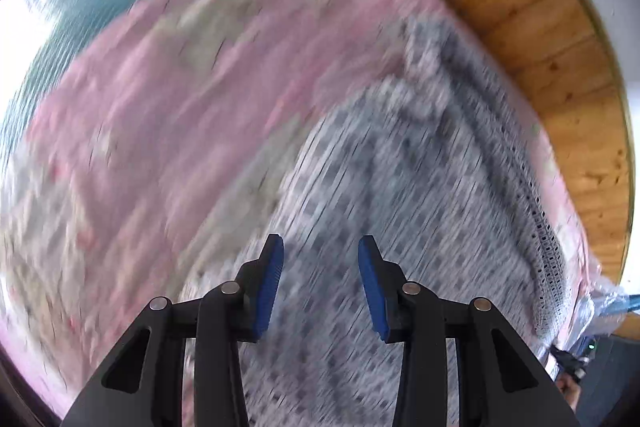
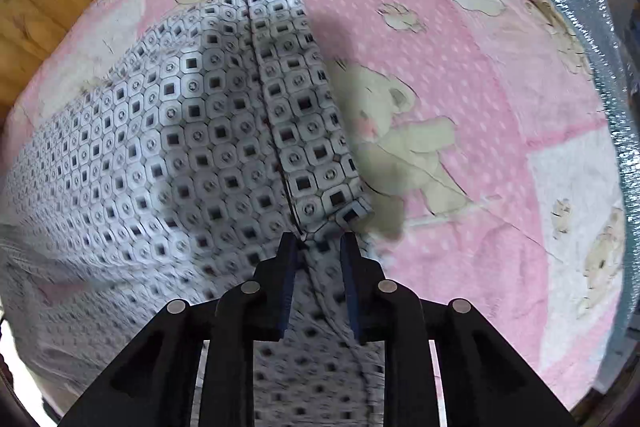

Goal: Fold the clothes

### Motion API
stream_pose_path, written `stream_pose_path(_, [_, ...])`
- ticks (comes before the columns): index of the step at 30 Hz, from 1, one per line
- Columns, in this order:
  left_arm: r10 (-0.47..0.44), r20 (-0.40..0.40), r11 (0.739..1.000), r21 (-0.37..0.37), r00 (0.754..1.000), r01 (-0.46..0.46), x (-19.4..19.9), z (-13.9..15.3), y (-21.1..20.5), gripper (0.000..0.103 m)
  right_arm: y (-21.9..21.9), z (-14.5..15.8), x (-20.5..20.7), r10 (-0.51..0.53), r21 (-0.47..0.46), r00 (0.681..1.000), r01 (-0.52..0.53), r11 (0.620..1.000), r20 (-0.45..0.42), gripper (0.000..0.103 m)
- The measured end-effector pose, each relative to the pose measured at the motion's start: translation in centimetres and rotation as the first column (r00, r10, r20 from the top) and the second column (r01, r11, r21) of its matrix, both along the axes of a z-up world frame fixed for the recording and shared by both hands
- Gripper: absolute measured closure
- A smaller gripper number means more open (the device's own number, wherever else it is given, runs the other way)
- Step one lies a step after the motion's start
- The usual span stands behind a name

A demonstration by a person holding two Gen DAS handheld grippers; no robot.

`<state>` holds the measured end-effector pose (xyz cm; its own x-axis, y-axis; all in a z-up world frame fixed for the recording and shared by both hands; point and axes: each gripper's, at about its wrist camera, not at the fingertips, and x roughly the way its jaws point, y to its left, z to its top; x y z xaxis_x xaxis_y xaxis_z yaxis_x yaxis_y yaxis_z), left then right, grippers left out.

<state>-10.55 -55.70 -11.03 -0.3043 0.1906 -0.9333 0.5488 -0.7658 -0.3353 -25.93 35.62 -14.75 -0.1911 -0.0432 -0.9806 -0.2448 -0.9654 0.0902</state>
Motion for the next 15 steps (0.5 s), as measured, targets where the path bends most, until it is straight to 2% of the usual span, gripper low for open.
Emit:
stream_pose_path(3, [0.007, 0.014, 1.0, -0.01, 1.0, -0.007, 2.3, 0.1, 0.2, 0.063, 1.5, 3.3, -0.5, -0.073, -0.054, 0.989, 0.066, 0.996, -0.13, 0.059])
stream_pose_path(5, [0.012, 0.024, 1.0, -0.018, 1.0, -0.011, 3.4, 0.0, 0.3, 0.063, 2.2, 4.7, -3.1, -0.1, -0.082, 0.978, 0.086, 0.993, -0.185, 0.051])
stream_pose_path(7, [0.013, 0.044, 1.0, -0.029, 0.999, -0.011, 3.8, -0.2, 0.8, 0.063, 2.0, 4.1, -7.2, -0.085, -0.094, 0.98, 0.069, 0.993, -0.18, 0.049])
stream_pose_path(10, [-0.004, 0.062, 0.999, -0.039, 0.998, 0.007, 3.8, -0.4, 2.4, 0.063, 1.1, 0.4, -14.0, -0.044, -0.074, 0.996, 0.038, 0.997, -0.083, 0.049])
stream_pose_path(11, [-0.012, 0.072, 0.999, -0.051, 0.997, 0.015, 3.8, -0.4, 3.0, 0.063, 0.5, -0.7, -15.4, -0.022, -0.059, 0.998, 0.019, 0.998, -0.058, 0.057])
stream_pose_path(12, [-0.019, 0.083, 0.998, -0.065, 0.996, 0.025, 3.8, -0.3, 3.7, 0.063, -0.3, -0.8, -15.8, 0.009, -0.041, 0.998, -0.011, 0.999, -0.056, 0.073])
stream_pose_path(13, [-0.027, 0.094, 0.996, -0.079, 0.995, 0.034, 3.8, -0.3, 4.4, 0.063, -1.0, -0.9, -16.2, 0.04, -0.023, 0.998, -0.041, 0.999, -0.053, 0.096])
stream_pose_path(14, [-0.034, 0.105, 0.995, -0.093, 0.994, 0.044, 3.8, -0.2, 5.1, 0.063, -1.5, 0.1, -16.3, 0.064, -0.013, 0.993, -0.065, 0.998, -0.097, 0.098])
stream_pose_path(15, [-0.041, 0.107, 0.992, -0.11, 0.993, 0.053, 3.8, 0.1, 5.6, 0.063, -1.7, 2.5, -16.0, 0.076, -0.011, 0.975, -0.08, 0.997, -0.207, 0.098])
